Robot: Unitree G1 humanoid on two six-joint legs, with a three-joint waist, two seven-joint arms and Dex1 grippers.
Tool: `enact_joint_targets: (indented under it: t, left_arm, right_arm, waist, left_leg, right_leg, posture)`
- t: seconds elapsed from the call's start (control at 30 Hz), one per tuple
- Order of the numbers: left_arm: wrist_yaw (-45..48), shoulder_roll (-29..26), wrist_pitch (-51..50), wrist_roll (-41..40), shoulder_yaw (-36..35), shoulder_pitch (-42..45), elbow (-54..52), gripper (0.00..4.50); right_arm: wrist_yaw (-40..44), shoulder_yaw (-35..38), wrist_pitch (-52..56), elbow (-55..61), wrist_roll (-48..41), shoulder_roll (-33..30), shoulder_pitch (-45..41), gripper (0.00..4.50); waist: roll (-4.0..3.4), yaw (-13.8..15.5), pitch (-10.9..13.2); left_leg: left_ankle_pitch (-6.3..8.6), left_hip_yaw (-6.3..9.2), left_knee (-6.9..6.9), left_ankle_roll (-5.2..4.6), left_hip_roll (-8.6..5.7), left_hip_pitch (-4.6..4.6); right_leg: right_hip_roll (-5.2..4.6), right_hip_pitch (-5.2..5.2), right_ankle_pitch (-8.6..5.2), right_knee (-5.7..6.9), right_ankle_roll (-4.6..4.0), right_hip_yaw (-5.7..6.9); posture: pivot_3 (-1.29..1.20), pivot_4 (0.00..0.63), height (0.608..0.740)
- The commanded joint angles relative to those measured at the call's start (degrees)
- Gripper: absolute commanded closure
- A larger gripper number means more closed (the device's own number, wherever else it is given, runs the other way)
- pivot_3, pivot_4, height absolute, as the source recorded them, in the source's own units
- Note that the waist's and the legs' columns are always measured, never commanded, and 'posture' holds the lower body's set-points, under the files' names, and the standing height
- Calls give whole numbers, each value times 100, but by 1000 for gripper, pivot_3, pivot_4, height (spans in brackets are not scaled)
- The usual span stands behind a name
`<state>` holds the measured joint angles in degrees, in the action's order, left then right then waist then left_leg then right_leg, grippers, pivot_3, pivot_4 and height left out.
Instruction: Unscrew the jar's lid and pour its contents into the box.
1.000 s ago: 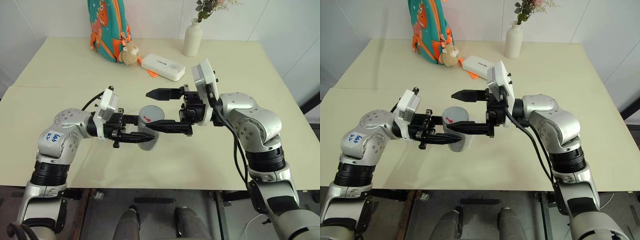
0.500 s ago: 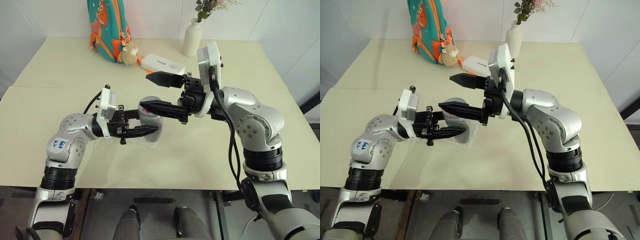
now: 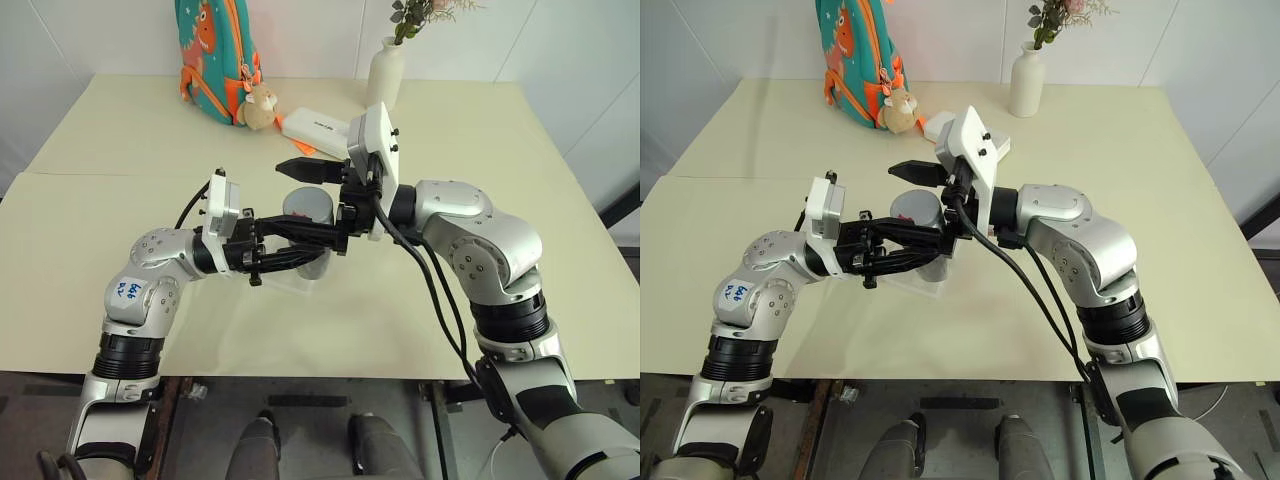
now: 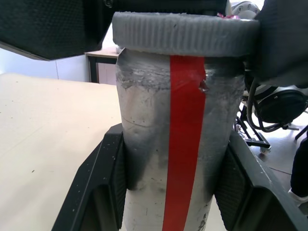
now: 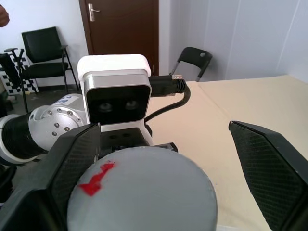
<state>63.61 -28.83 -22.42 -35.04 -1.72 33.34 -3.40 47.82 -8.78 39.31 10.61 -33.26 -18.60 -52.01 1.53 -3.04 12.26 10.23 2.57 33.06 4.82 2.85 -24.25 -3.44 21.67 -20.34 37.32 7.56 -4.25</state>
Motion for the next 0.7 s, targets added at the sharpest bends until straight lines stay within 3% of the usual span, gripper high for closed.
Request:
enact_joint_targets:
  t: [0.03, 0.43, 0.7]
  left_arm:
    - [61, 32, 80, -55, -22, 43, -129, 2497]
    - [52, 73, 145, -80, -66, 24, -144, 2497]
    - [-20, 110, 154, -121, -138, 21, -151, 2497]
  right_arm:
    - [109, 182, -228, -122, 66, -84, -211, 28]
    - [991, 605, -726, -820, -24, -812, 16, 28]
    - [1158, 727, -703, -949, -92, -973, 194, 28]
  waist:
    - [0, 0, 0]
    - [0, 0, 0]
    - [0, -2, 0]
  left_leg:
    - [0, 0, 0, 0, 0, 0]
    - [0, 0, 0, 0, 0, 0]
    - [0, 0, 1, 0, 0, 0]
  right_leg:
    - [0, 0, 0, 0, 0, 0]
    - [0, 0, 0, 0, 0, 0]
    - [0, 0, 0, 0, 0, 0]
  posture:
    - [0, 150, 740]
    - [0, 150, 740]
    - [0, 150, 740]
